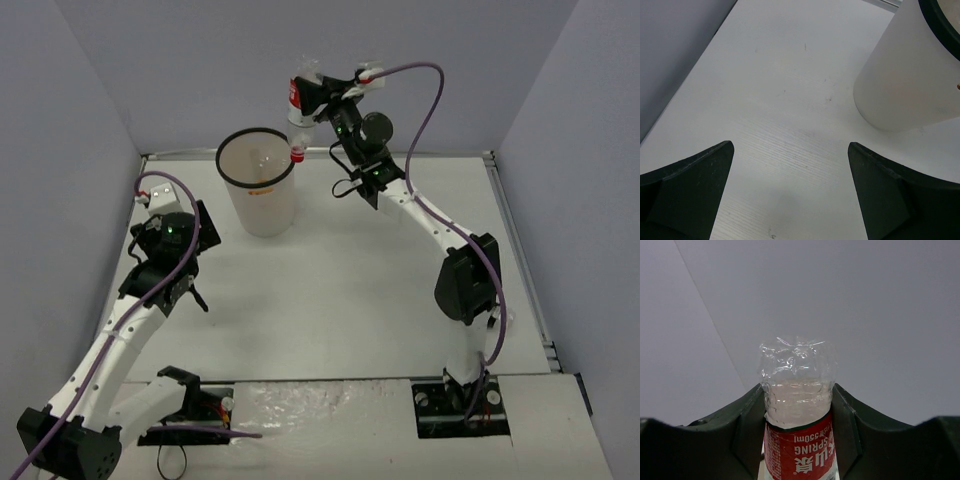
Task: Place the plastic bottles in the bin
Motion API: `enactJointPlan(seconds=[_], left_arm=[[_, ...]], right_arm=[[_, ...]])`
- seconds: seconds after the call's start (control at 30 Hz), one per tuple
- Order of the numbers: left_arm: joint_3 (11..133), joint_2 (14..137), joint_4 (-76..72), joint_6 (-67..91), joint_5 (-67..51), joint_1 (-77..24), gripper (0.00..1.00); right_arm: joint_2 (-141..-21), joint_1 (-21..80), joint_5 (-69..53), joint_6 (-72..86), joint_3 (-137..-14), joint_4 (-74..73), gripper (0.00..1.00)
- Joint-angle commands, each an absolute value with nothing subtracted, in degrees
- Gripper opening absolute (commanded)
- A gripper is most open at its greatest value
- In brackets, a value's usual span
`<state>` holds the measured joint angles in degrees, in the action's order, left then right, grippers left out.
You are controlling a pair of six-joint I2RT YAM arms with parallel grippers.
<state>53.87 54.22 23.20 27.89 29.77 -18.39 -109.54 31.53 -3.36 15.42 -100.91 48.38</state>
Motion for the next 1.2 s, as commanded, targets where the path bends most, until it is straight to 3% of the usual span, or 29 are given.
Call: enactJointPlan(seconds=[0.0, 0.3, 0.77, 0.83, 0.97, 1.03, 1.17], left_arm=[[55.3, 53.6, 19.9, 27.7, 29.1, -18.2, 0.97], [55.7, 55.5, 19.8, 27.5, 28.9, -18.0, 0.97], [55.5, 57.2, 18.0, 28.4, 25.5, -17.9, 0.97], [55.5, 57.3, 18.0, 28.5, 25.4, -17.9, 0.97], [55.5, 57.6, 17.9, 29.2, 25.6, -17.9, 0.97], [55.2, 57.7, 17.4, 29.6, 25.4, -17.9, 0.97], [55.2, 58.1, 17.0, 30.1, 25.0, -17.9, 0.97]], right_arm=[[-117.8, 32.4, -2.6, 17.3, -108.9, 70.6, 0.30], [-135.9, 35.5, 7.4, 22.7, -131.1, 76.3, 0.33], [-142.0, 41.1, 6.3, 17.8, -131.4, 74.7, 0.43], [-142.1, 41.4, 5.9, 17.6, -131.8, 73.2, 0.54], [-140.5, 41.7, 2.9, 17.7, -130.9, 67.2, 0.93], [-138.1, 41.7, 2.0, 16.8, -128.5, 64.8, 0.99], [-131.9, 41.6, 1.7, 15.2, -121.5, 63.9, 1.00]])
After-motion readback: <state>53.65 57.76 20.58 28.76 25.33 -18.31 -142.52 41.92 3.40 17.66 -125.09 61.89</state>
